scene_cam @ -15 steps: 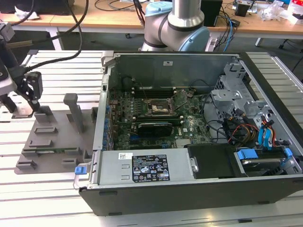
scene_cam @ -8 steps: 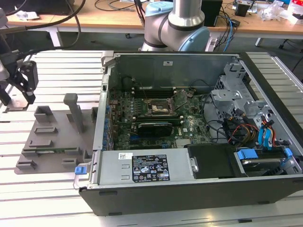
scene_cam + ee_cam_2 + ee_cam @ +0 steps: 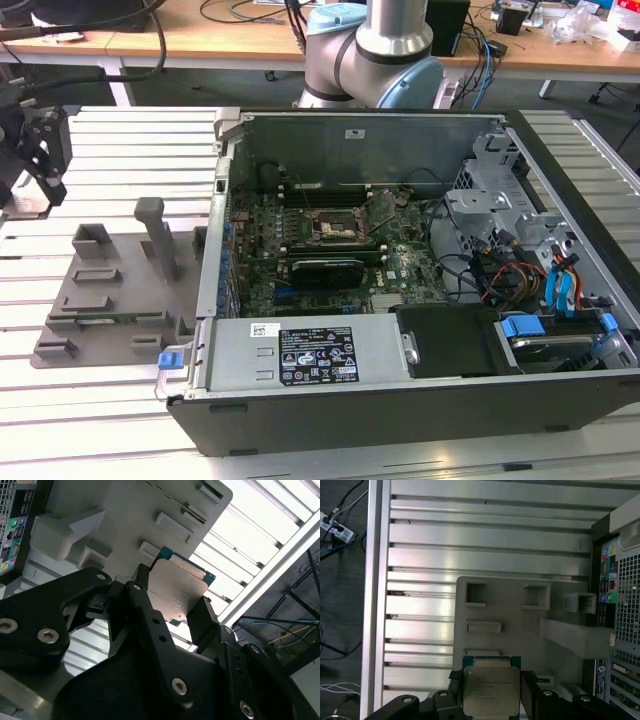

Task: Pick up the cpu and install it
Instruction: 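Pick up the cpu and move it towards the insertion slot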

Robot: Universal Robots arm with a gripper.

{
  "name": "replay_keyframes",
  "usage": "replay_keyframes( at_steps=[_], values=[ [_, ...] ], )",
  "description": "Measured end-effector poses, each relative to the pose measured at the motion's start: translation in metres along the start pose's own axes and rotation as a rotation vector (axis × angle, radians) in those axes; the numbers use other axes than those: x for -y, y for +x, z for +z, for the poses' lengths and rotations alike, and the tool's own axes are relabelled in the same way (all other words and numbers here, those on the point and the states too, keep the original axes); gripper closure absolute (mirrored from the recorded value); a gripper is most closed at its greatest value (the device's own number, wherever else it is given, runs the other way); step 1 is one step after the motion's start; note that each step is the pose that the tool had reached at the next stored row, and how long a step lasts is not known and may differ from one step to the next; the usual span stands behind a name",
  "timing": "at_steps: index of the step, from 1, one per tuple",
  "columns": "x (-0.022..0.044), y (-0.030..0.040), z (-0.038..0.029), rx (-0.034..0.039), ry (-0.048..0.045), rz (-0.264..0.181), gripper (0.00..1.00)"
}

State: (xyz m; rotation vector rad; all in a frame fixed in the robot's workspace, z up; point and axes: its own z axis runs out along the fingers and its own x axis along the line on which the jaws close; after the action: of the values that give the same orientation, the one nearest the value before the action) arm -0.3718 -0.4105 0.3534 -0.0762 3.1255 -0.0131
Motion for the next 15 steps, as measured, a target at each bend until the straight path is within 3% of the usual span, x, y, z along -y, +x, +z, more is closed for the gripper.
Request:
replay_keyframes(
  at_steps=[7, 10, 15],
  values=[
    [0.0002, -0.0003, -0.0192, 0.0000, 0.0000, 0.000, 0.45],
    [-0.0005, -0.0005, -0.0321, -0.0001, 0.0000, 0.000, 0.45],
    [-0.0055, -0.0010, -0.0422, 0.0000, 0.0000, 0.000, 0.45]
  ],
)
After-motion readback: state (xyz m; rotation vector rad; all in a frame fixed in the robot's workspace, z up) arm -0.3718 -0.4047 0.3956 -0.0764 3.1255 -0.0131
